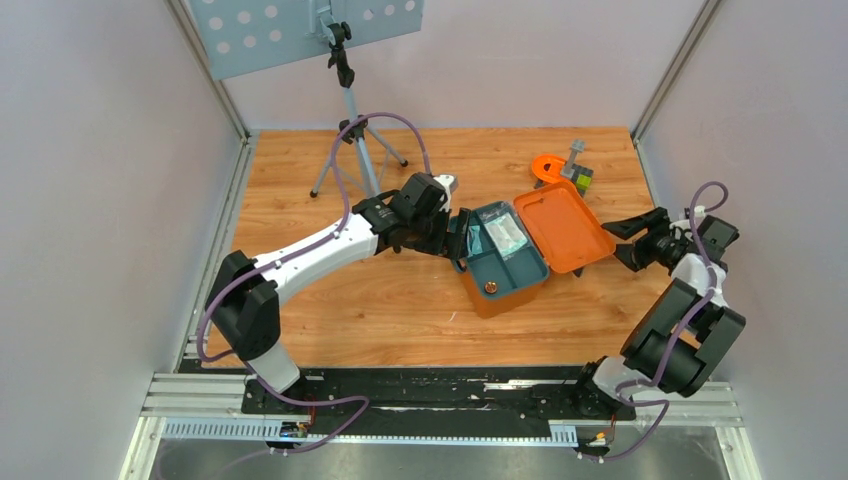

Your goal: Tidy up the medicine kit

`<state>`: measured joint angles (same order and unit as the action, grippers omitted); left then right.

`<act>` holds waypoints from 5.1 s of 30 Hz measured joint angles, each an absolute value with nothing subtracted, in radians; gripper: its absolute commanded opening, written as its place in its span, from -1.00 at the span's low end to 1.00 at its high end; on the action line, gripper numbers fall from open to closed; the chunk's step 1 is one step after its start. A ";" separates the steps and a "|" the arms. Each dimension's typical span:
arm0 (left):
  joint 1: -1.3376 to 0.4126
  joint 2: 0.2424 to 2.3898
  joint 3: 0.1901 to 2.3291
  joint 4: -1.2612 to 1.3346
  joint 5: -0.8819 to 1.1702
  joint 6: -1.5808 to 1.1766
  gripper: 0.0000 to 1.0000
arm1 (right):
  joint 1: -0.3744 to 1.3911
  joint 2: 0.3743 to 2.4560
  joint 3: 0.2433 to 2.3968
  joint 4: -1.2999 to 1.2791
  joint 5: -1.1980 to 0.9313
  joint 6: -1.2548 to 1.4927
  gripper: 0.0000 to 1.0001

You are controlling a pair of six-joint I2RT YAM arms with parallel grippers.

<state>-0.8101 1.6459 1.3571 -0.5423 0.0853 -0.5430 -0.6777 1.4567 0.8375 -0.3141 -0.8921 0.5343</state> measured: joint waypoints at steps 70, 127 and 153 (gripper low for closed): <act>-0.714 1.343 1.108 -0.750 -0.133 -0.610 0.64 | 0.303 1.160 1.037 -0.378 -0.743 0.691 0.21; -0.675 1.376 0.920 -0.492 0.086 -0.670 0.46 | 0.490 1.470 1.247 -0.610 -0.340 0.544 -1.00; -0.631 1.534 0.957 -0.357 0.187 -0.689 0.14 | 0.403 1.435 1.316 -0.662 -0.076 0.436 -1.00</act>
<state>-0.6312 1.5341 0.9569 -0.3569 0.1871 -0.6888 0.4030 1.4345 1.3159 -0.6617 -0.0757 0.4358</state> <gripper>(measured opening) 0.589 0.002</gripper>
